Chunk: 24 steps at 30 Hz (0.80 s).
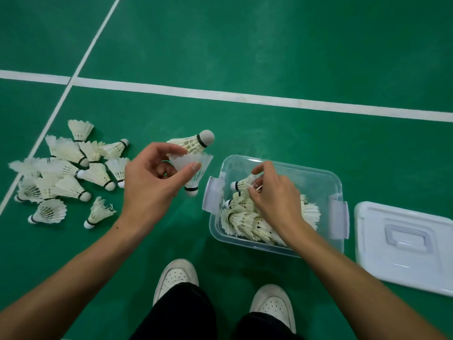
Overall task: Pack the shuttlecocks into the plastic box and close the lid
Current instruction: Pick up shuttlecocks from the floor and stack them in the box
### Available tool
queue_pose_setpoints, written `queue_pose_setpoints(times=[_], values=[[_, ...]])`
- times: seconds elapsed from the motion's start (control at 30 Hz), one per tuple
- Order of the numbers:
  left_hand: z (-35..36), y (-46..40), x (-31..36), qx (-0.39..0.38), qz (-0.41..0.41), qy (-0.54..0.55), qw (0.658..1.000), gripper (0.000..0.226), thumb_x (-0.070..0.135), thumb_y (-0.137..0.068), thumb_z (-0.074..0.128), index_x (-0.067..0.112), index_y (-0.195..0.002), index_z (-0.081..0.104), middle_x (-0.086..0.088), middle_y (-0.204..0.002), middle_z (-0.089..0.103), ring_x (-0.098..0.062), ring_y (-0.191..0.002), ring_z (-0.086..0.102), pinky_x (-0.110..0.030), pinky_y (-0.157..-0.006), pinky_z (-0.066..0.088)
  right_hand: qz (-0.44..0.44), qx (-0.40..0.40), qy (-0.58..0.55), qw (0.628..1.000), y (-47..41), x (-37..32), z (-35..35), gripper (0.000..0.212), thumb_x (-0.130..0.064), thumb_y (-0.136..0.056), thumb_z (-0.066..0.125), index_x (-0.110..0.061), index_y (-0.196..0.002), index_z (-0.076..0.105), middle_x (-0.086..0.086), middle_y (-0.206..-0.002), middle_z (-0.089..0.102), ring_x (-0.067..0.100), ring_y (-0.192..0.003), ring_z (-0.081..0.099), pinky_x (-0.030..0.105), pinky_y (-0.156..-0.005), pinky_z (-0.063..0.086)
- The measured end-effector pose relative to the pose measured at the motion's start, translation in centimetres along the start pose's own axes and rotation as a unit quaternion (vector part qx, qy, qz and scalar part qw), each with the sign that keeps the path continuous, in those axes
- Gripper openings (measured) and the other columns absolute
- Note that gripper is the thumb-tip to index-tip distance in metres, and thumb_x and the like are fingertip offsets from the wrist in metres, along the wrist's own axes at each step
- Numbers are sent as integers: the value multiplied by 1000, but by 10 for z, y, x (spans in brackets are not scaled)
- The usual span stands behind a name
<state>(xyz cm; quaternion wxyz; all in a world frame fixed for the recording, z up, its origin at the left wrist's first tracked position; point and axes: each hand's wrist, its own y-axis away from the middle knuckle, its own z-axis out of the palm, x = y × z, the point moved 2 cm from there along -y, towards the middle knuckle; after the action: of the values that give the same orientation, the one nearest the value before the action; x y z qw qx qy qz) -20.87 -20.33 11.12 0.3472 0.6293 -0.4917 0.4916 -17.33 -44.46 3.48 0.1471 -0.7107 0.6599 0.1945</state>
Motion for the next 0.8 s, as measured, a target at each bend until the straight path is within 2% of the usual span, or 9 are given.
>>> queue_pose_setpoints(times=[0.07, 0.17, 0.23, 0.3, 0.4, 0.63, 0.8], values=[[-1, 2, -1, -10, 6, -9, 1000, 30, 22, -83, 89, 17, -107, 71, -20, -65, 59, -44, -56, 51, -49, -52, 47, 7, 6, 21, 1000, -6, 0, 9, 31, -27, -94, 75, -27, -114, 51, -8, -88, 76, 19, -74, 70, 36, -61, 58], [-3, 3, -4, -18, 7, -7, 1000, 30, 23, -82, 90, 19, -105, 71, -19, -65, 60, -45, -57, 49, -52, -52, 46, 12, 17, 12, 1000, -14, 1, 16, 33, -24, -92, 77, -26, -106, 47, -7, -78, 73, 19, -66, 67, 38, -58, 57], [-4, 3, -7, -24, 4, -8, 1000, 31, 24, -81, 90, 21, -105, 71, -18, -66, 60, -41, -56, 49, -48, -52, 45, 3, 9, 18, 1000, -15, 0, 20, 38, -21, -92, 76, -27, -104, 40, -6, -76, 73, 20, -63, 66, 37, -56, 56], [-4, 4, -10, -37, 1, -15, 999, 31, 24, -80, 90, 22, -104, 72, -16, -67, 60, -30, -54, 48, -41, -53, 44, -5, -5, 20, 1000, -14, -1, 24, 41, -20, -94, 75, -29, -103, 36, -7, -77, 73, 18, -62, 66, 34, -54, 54], [-5, 3, -14, -68, -1, -32, 997, 30, 27, -80, 90, 26, -104, 72, -10, -64, 59, -23, -54, 50, -35, -54, 46, -9, -22, 4, 1000, -13, -2, 23, 40, -23, -96, 75, -29, -103, 35, -10, -81, 75, 13, -64, 66, 30, -54, 52], [-4, -2, -15, -148, 18, -82, 985, 30, 30, -79, 89, 24, -104, 72, 2, -60, 59, -7, -51, 48, -17, -53, 41, 23, -53, -106, 993, -8, 5, 15, 38, -26, -90, 83, -30, -98, 46, -14, -93, 78, 2, -83, 73, 37, -74, 64], [-2, -16, -7, -204, 41, -97, 973, 28, 35, -79, 89, 29, -101, 73, -8, -63, 57, -10, -55, 46, -27, -55, 41, 59, -54, -221, 972, -6, 14, -17, 30, -22, -90, 82, -28, -101, 55, -13, -94, 78, -4, -86, 73, 34, -82, 65]])
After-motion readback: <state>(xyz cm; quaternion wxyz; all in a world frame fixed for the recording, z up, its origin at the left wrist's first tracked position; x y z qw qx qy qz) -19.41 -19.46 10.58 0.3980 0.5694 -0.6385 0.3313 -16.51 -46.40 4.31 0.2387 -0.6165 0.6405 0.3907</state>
